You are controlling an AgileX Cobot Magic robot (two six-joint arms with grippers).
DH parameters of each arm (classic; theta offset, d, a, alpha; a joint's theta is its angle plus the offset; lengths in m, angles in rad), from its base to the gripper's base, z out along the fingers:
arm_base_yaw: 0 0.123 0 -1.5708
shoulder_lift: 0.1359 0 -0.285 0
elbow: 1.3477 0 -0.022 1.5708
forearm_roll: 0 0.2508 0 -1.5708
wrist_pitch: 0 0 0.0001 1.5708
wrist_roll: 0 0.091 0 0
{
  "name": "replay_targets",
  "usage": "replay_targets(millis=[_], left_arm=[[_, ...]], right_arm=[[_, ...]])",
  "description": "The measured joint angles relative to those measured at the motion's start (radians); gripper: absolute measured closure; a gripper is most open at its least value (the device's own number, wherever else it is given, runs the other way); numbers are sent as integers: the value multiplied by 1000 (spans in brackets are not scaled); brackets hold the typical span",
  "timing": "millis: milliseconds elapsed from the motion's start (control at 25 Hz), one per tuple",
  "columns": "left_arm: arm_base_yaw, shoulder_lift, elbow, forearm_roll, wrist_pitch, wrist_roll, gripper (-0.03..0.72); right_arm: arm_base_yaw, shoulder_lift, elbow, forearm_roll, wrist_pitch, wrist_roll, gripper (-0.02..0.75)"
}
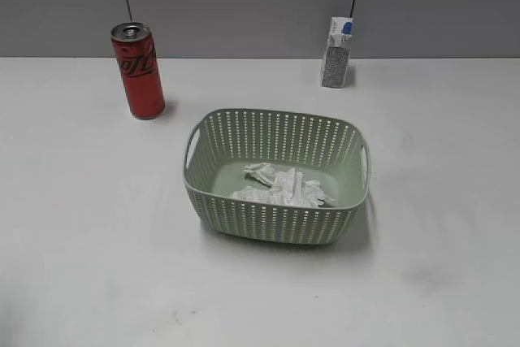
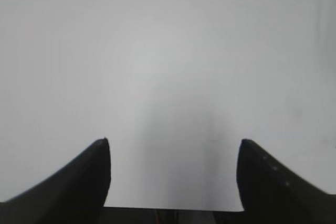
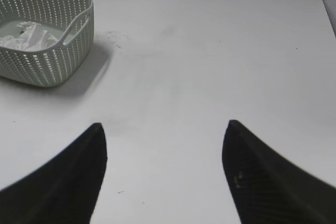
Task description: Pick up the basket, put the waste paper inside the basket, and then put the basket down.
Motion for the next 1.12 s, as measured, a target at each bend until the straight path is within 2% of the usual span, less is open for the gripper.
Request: replay_targets(millis=[200, 400, 800, 1120], left_arm=[[0, -289, 165, 0, -29, 0, 129], [0, -544, 264, -1, -47, 0, 141], [0, -880, 288, -2, -84, 0, 143], [2, -908, 298, -10, -105, 0, 144]], right_arm=[[0, 0, 0, 0, 0, 6, 216], [0, 0, 0, -1, 0, 8, 216], [0, 0, 0, -2, 0, 8, 216], [0, 0, 0, -3, 0, 9, 217]])
